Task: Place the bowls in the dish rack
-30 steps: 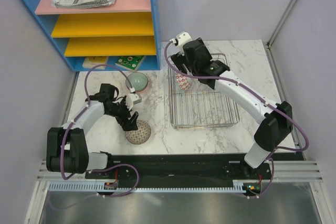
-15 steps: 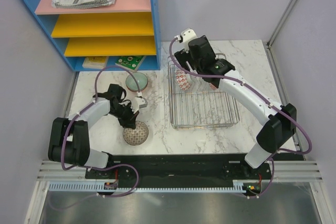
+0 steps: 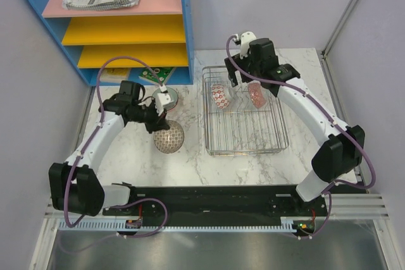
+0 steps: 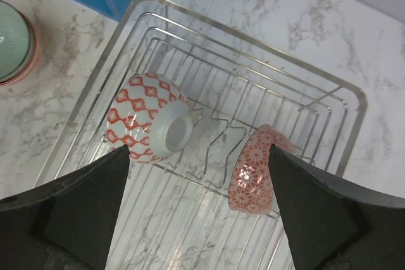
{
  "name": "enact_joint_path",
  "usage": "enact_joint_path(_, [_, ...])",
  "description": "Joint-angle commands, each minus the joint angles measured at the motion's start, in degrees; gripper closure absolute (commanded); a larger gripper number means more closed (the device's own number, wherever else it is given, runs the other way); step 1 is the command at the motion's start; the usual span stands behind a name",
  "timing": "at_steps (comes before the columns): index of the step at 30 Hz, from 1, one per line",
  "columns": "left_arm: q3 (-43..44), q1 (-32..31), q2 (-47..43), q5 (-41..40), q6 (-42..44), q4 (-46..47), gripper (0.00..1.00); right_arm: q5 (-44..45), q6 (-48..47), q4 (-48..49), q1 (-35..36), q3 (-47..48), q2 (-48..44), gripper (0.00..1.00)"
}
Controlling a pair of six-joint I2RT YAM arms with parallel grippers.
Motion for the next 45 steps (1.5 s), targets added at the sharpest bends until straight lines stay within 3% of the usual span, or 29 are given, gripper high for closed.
enact_joint_path(1, [7.90,-2.95,-2.08,12.84,-7.78,5.77,0.98,-21.53,6.89,-2.01,-2.85,-0.05,-1.82,0.02])
enact_joint_path(7, [13.60,-7.00,2.74,7.84,-15.52,19.93,0.98,-42.78,13.02,-0.44,-5.05,-2.69,-0.94,0.02])
enact_joint_path(14, [18.02,-8.49,8.55,-0.43,-20.90,30.48,0.98,-59.14,20.24,3.70,-5.40,-7.70,1.95,0.02])
enact_joint_path(22, [20.39,-10.25,11.63,-2.11,-21.87,32.08,0.98,-64.88,23.85,12.20,-5.40,-14.02,0.55,0.02])
enact_joint_path(30, [22.76,-14.20,12.86,1.14,-19.85,26.99,0.98,-66.12,30.08,21.70,-5.31,-17.10,-0.41,0.02])
enact_joint_path(38, [22.32,-19.04,12.51,0.27,-18.70,24.26,0.98,-64.62,30.53,22.78,-5.23,-17.99,-0.59,0.02])
enact_joint_path(45, [23.11,-19.66,13.04,-0.34,-18.79,24.52,0.98,-65.42,31.06,23.92,-5.31,-20.18,-1.12,0.03])
